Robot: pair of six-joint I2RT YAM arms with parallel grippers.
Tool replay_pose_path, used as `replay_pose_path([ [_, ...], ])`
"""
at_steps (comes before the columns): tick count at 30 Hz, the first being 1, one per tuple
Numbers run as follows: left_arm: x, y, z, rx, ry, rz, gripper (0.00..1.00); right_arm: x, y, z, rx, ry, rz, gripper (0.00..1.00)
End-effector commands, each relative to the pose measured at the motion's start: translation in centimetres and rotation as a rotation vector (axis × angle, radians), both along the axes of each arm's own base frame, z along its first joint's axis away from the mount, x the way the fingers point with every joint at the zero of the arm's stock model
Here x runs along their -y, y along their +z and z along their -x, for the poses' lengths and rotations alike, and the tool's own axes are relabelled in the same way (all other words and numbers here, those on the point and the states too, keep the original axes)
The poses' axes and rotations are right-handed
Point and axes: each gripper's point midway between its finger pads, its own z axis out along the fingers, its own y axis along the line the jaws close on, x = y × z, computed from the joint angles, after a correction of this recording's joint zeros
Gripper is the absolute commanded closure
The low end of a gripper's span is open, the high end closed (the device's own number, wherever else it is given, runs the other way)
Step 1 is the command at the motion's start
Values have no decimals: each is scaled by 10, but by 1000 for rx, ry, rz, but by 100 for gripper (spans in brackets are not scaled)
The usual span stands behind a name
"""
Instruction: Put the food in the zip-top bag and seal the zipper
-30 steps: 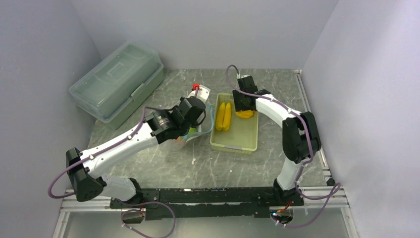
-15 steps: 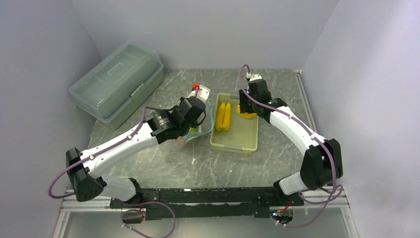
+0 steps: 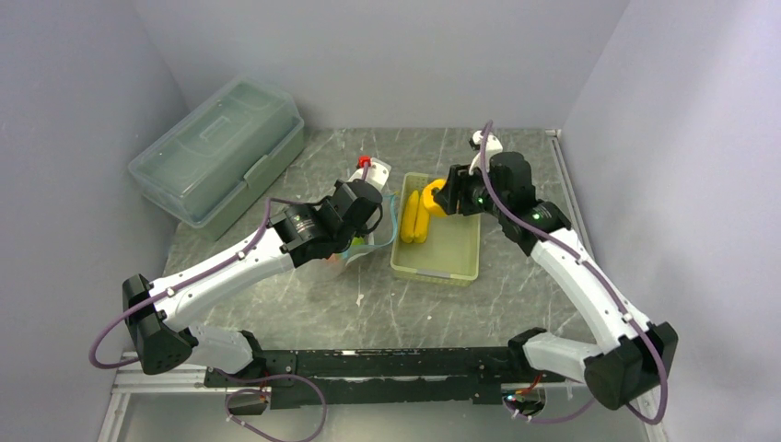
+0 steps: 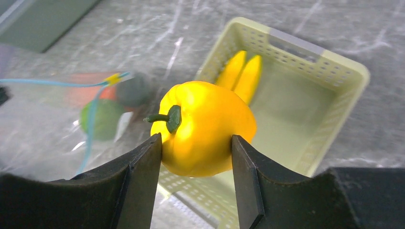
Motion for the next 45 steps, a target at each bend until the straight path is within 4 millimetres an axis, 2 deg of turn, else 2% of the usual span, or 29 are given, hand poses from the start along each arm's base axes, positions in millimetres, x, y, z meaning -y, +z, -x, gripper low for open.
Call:
replay_pose_path([
  [1,0,15,0,25,22,62,100,-26,36,25,66,131,-160,62],
  [5,1,17,1,26,20,76,100,-40,60,46,109,228,-254,62],
  [11,1,15,1,19,22,67,100,-54,85,68,152,322,-363,62],
  [13,-1,16,1,21,27,64,100,-50,89,66,177,296,-350,62],
  [16,-2,19,2,27,24,69,100,-37,85,57,192,218,-283,60],
  [25,-4,16,4,19,28,70,100,-22,47,44,99,103,-193,48],
  [32,-4,17,4,23,24,69,100,-14,18,41,27,69,-107,40],
  [45,-4,17,4,25,22,63,100,2,-63,49,-163,-61,159,22],
])
